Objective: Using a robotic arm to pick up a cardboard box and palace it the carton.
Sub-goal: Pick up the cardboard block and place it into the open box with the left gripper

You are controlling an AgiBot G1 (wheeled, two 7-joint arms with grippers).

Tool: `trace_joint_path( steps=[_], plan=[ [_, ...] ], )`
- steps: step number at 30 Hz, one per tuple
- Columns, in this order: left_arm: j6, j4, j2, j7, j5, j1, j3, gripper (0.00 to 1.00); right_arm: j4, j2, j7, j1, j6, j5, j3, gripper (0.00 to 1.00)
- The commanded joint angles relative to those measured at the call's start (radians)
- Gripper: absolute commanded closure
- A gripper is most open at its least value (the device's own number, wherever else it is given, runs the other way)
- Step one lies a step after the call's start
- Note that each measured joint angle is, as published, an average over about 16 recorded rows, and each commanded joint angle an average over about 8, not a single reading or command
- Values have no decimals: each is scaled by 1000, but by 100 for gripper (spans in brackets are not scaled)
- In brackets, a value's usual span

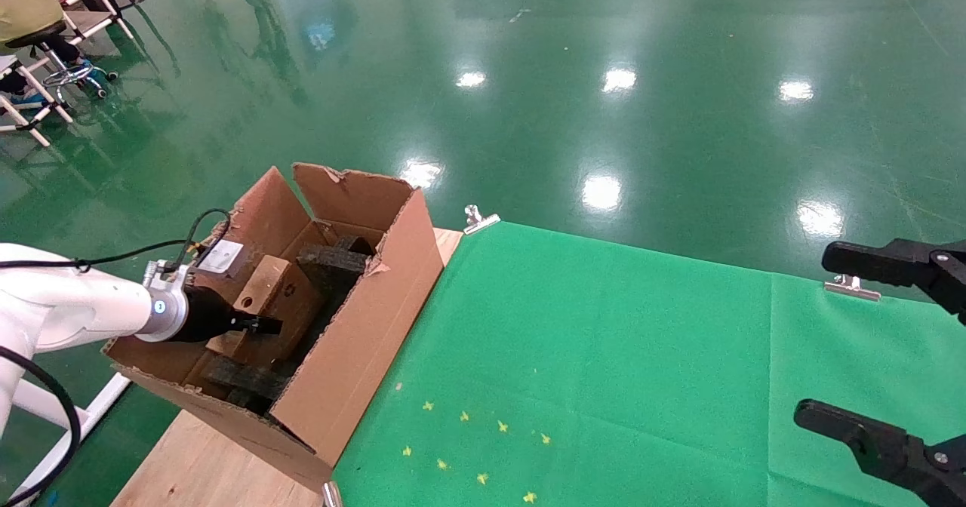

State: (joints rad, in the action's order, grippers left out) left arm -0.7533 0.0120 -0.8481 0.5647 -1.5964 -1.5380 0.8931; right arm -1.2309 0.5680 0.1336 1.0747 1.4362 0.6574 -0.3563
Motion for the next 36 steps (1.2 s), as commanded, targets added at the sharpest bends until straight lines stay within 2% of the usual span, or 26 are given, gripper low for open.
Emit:
trace_joint_path(
  steps=[1,24,36],
  plan=[
    [-1,0,1,0,0,-1,0,0,0,0,0,0,0,0,0,0],
    [-54,-25,41,-16,-6,-76,5,0,0,0,0,0,0,0,0,0],
    [-199,-112,117,21,64,-193,-43,0,0,0,0,0,0,0,0,0]
  ],
)
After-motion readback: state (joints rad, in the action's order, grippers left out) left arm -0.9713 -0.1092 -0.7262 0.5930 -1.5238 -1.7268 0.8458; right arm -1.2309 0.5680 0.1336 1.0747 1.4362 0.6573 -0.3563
